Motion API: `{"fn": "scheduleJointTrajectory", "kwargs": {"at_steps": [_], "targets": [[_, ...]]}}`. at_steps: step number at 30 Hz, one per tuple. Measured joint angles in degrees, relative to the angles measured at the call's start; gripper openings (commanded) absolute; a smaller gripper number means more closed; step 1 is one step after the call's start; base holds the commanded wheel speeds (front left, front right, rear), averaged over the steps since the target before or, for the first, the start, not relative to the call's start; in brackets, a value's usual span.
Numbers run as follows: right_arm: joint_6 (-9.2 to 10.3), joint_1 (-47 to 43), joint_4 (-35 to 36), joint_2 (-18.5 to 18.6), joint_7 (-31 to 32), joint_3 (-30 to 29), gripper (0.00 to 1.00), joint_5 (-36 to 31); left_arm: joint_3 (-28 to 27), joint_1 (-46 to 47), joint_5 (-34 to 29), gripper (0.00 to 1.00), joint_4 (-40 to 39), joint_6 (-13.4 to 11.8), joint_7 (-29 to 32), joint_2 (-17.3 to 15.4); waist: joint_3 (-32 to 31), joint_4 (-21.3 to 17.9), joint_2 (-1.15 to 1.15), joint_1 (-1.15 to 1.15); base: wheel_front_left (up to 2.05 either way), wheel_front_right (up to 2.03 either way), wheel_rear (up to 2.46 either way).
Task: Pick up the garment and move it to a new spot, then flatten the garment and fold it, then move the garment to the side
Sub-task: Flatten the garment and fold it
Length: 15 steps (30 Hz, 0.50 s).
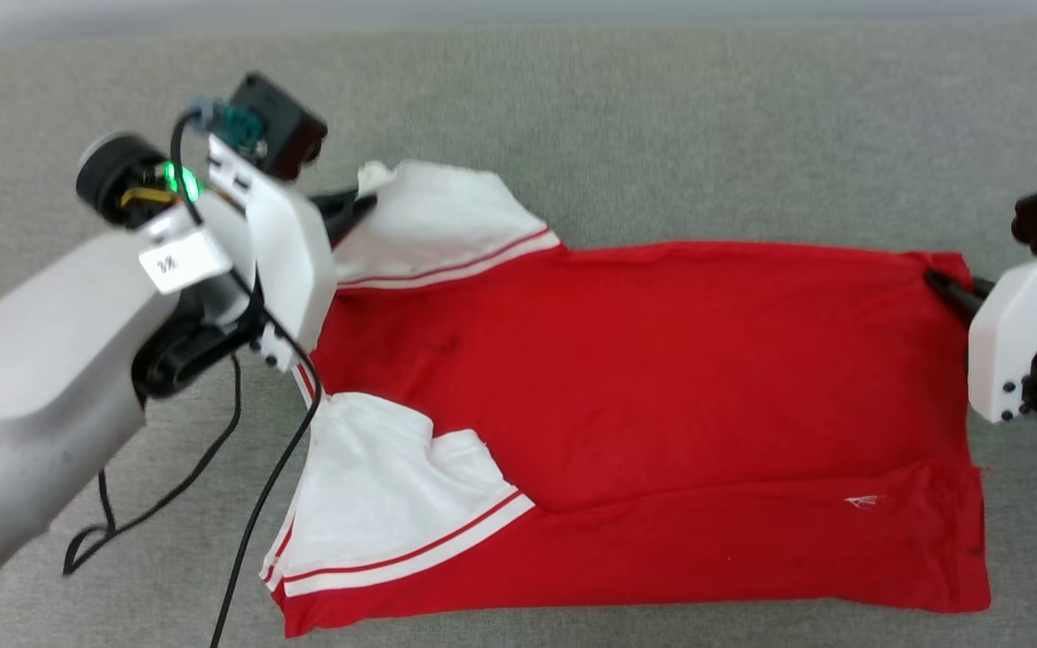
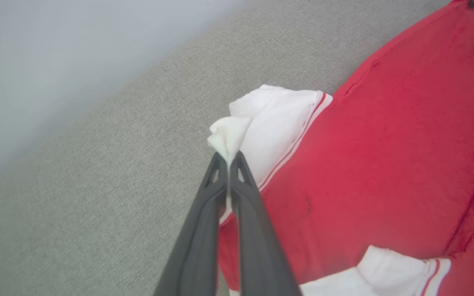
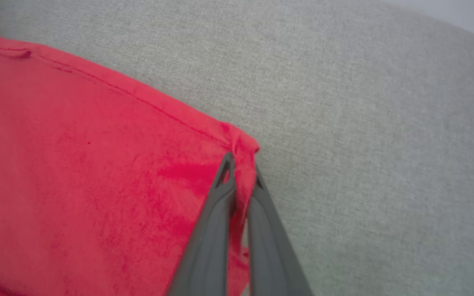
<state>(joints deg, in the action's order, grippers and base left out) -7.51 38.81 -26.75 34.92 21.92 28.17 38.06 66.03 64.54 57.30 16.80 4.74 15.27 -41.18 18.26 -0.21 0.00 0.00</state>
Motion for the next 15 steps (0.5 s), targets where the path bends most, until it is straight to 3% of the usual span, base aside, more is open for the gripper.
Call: {"fn": "scheduleJointTrajectory", "kwargs": {"at_steps": [15], "targets": [[0.0,-18.2,7.5,2.0,-4.7,-3.2,0.0,1.6,2.1,-20.0,4.7,0.0,-13.7,-9.5,-6.5,-9.0,-11.2,0.7,0.0,0.0,0.0,0.0,0.0]]}}
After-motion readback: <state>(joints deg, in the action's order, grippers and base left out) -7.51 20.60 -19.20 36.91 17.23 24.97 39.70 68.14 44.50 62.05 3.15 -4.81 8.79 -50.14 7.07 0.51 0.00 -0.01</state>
